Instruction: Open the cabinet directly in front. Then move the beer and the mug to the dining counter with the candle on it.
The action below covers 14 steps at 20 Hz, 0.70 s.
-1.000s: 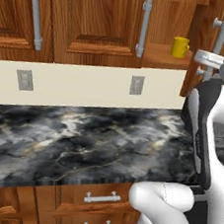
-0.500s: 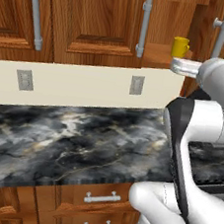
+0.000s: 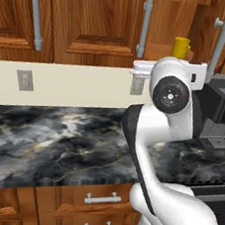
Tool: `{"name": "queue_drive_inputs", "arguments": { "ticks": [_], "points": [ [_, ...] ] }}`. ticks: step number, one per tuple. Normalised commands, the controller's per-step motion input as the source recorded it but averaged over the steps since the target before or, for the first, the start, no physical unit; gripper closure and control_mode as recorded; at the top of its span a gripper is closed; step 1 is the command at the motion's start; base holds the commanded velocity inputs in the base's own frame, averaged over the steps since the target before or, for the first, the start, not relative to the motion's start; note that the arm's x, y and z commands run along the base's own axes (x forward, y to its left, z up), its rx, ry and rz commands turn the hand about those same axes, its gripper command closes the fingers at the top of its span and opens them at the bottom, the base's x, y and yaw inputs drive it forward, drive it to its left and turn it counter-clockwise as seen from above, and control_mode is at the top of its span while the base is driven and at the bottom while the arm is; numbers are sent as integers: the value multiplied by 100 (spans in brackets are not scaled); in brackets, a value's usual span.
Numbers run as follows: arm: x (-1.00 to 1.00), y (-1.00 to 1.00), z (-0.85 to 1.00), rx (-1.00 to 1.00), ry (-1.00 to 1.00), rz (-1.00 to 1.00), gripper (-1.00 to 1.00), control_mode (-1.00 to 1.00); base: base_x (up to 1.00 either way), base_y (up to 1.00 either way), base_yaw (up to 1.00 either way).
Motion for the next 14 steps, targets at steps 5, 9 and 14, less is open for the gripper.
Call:
{"name": "queue_drive_inputs", "arguments": {
  "ticks": [5,9,14],
  "points": [
    [80,1,-18,-8,0,-11,-100,-100,0,0,0],
    [91,-14,-28,-2,0,-2,-100,-100,0,0,0],
    [95,-26,-32,0,0,0,-100,-100,0,0,0]
  ]
}}
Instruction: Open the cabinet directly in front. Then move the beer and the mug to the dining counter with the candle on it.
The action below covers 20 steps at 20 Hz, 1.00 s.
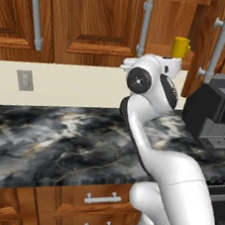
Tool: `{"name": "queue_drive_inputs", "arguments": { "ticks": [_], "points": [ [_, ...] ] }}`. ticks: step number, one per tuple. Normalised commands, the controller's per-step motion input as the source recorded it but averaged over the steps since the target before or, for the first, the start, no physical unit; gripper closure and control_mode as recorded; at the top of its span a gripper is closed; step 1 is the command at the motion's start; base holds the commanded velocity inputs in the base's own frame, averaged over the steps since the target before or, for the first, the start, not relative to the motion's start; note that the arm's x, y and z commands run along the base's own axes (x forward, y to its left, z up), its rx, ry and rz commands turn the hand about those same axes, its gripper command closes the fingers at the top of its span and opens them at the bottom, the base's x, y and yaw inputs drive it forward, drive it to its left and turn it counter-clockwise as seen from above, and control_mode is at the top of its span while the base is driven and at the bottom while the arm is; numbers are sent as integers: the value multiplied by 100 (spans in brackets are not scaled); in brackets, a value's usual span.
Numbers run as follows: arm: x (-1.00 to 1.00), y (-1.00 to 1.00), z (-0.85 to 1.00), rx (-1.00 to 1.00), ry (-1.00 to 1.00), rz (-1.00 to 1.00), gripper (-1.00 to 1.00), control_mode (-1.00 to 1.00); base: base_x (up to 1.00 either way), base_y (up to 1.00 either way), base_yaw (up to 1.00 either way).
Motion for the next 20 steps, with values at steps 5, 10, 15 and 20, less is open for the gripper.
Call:
{"name": "queue_drive_inputs", "arguments": {
  "ticks": [5,10,15,20],
  "points": [
    [43,-60,-9,5,1,0,-100,-100,0,0,0],
    [-66,-94,0,27,2,-2,-100,-100,0,0,0],
    [-100,-100,0,35,0,-9,-100,-100,0,0,0],
    [-91,-100,0,32,0,-17,-100,-100,0,0,0]
  ]
}}
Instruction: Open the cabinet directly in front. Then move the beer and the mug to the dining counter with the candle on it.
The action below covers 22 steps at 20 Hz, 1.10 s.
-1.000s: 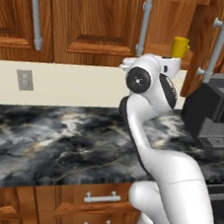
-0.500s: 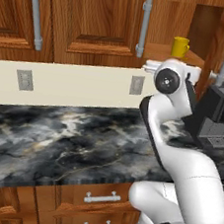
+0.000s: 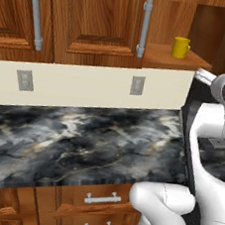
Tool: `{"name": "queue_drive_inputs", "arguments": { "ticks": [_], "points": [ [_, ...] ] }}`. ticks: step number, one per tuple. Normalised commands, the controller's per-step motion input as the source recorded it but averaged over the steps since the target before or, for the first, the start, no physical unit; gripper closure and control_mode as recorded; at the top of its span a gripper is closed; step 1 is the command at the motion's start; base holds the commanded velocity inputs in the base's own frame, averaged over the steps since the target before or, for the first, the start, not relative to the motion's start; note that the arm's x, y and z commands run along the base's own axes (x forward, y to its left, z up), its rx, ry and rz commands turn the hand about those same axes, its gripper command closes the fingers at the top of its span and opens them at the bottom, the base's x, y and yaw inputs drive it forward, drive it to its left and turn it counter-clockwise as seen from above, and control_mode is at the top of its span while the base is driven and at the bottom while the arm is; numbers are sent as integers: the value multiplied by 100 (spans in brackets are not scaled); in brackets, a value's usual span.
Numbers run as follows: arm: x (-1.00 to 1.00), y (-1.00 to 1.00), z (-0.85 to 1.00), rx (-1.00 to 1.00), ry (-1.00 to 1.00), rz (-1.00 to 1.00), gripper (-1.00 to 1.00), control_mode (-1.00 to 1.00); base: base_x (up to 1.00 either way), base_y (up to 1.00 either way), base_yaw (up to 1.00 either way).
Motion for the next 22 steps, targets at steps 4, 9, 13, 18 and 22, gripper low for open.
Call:
{"name": "queue_drive_inputs", "arguments": {
  "ticks": [4,9,13,18,22],
  "points": [
    [-31,-62,11,19,0,-12,-100,-100,0,0,0],
    [-16,12,0,-4,-6,2,-100,-100,0,0,0],
    [-41,99,6,-24,-30,31,-100,-100,0,0,0],
    [-22,100,0,-16,-31,37,-100,-100,0,0,0],
    [-5,100,17,-11,-30,41,-100,-100,0,0,0]
  ]
}}
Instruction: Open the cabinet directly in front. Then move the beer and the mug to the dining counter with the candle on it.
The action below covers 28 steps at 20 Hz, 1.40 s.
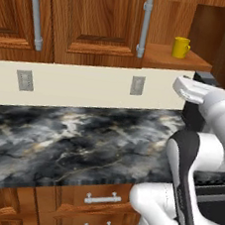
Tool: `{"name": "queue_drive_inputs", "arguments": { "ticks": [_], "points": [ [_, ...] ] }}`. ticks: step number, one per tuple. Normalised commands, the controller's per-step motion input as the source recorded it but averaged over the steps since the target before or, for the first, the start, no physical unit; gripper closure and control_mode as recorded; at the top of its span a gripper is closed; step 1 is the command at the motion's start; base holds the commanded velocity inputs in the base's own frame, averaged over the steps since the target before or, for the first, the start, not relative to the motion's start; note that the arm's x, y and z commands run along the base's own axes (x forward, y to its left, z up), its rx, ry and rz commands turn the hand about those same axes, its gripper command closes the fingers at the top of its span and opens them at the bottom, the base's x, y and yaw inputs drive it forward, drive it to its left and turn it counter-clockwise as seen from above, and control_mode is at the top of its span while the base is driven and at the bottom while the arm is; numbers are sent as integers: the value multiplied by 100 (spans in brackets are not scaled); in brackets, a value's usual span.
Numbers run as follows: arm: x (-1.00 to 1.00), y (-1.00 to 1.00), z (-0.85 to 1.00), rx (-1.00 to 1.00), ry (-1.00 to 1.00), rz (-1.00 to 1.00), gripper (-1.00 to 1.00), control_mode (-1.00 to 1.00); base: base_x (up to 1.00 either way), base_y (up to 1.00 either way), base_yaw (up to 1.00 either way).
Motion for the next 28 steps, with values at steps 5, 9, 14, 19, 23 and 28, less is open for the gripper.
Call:
{"name": "queue_drive_inputs", "arguments": {
  "ticks": [5,9,14,19,23,28],
  "points": [
    [-4,100,60,-9,-23,34,-100,-100,0,0,0],
    [-3,16,14,-1,-8,2,-100,-100,0,0,0],
    [37,9,13,0,2,-5,-100,-100,0,0,0],
    [74,3,25,0,4,-11,-100,-100,0,0,0],
    [76,0,28,0,3,-3,-100,-100,0,0,0],
    [67,0,13,0,10,0,-100,-100,0,0,0]
  ]
}}
